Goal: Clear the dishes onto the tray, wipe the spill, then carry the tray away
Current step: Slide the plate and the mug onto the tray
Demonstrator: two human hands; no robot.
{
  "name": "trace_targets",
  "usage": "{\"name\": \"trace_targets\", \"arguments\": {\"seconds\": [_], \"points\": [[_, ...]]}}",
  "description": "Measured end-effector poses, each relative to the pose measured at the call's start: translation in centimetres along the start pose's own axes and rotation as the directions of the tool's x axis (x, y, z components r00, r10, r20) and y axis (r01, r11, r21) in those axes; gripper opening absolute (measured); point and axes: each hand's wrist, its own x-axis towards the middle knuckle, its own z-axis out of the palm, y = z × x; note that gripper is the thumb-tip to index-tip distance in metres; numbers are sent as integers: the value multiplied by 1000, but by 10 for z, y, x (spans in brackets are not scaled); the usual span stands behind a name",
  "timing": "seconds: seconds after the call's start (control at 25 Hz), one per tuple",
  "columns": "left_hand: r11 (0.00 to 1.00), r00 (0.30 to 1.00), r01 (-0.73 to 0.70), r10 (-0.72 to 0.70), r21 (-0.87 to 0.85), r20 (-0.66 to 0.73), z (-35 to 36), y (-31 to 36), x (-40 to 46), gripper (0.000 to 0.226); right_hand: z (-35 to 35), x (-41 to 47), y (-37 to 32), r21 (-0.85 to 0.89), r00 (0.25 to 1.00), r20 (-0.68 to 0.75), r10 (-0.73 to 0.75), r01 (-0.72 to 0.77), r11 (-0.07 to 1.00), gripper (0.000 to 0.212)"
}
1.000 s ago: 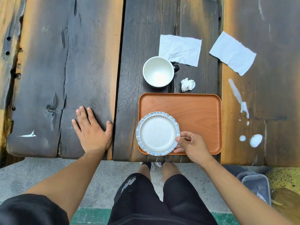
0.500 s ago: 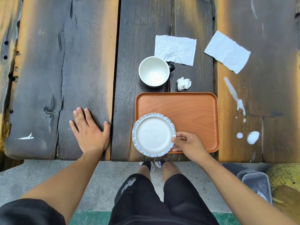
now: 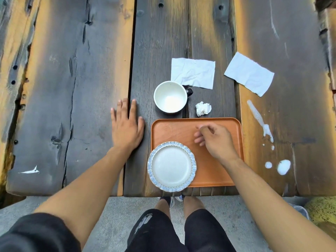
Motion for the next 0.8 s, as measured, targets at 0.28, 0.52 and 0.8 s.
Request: {"name": "trace_targets", "arguments": {"seconds": [0.28, 0.52, 0.8], "points": [[1000, 1000, -8, 8, 14, 4, 20, 7, 21, 67, 41, 44, -43, 329, 992, 112, 53, -87, 940, 43], [1000, 1000, -8, 8, 10, -30, 21, 5, 20, 66, 60, 55, -41, 420, 976, 152, 154, -205, 884, 43], [1000, 999, -2, 3, 21, -41, 21, 4, 22, 66, 63, 63, -43, 326, 994, 34, 106, -111, 939, 26]]}}
